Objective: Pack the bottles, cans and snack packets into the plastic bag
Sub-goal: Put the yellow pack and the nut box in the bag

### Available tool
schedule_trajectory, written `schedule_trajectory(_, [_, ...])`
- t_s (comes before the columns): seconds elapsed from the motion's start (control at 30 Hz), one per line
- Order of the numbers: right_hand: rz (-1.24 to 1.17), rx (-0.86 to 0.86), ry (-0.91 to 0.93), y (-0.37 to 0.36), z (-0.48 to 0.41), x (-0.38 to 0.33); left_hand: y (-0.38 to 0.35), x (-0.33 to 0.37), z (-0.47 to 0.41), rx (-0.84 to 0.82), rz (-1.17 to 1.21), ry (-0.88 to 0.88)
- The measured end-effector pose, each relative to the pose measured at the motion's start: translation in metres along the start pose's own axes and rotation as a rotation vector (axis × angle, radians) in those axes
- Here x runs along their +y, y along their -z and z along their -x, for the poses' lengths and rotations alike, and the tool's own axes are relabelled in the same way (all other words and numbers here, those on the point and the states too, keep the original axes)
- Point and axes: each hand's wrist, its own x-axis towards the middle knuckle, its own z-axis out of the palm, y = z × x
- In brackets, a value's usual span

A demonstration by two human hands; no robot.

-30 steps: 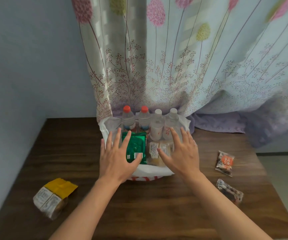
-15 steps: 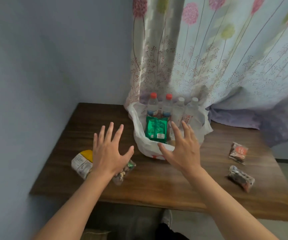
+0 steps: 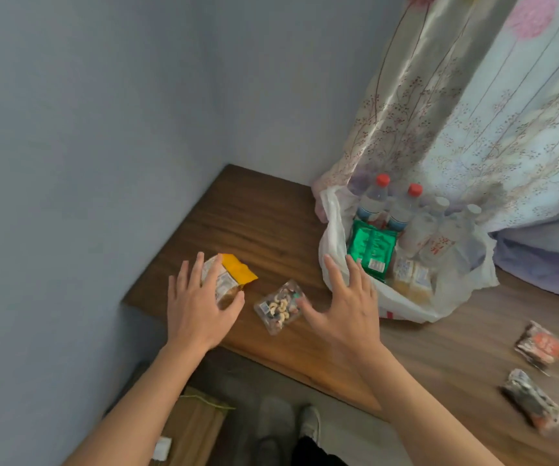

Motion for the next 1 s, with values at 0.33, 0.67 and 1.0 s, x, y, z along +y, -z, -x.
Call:
schedule_trajectory(0.33, [-0.021, -0.251, 0.083, -0.063, -0.046, 0.006, -0.056, -0.005, -0.017, -0.09, -0.026, 0.144])
schedule_trajectory(0.67, [0.026, -0.401, 0.111, -0.142, -0.055, 0.007, -0.11, -0.017, -0.054, -0.046, -0.008, 0.202])
schedule_trajectory(1.0, [0.097, -0.383, 0.079, -0.2, -0.046, 0.014, -0.149, -0.067, -0.094, -0.125, 0.006, 0.178])
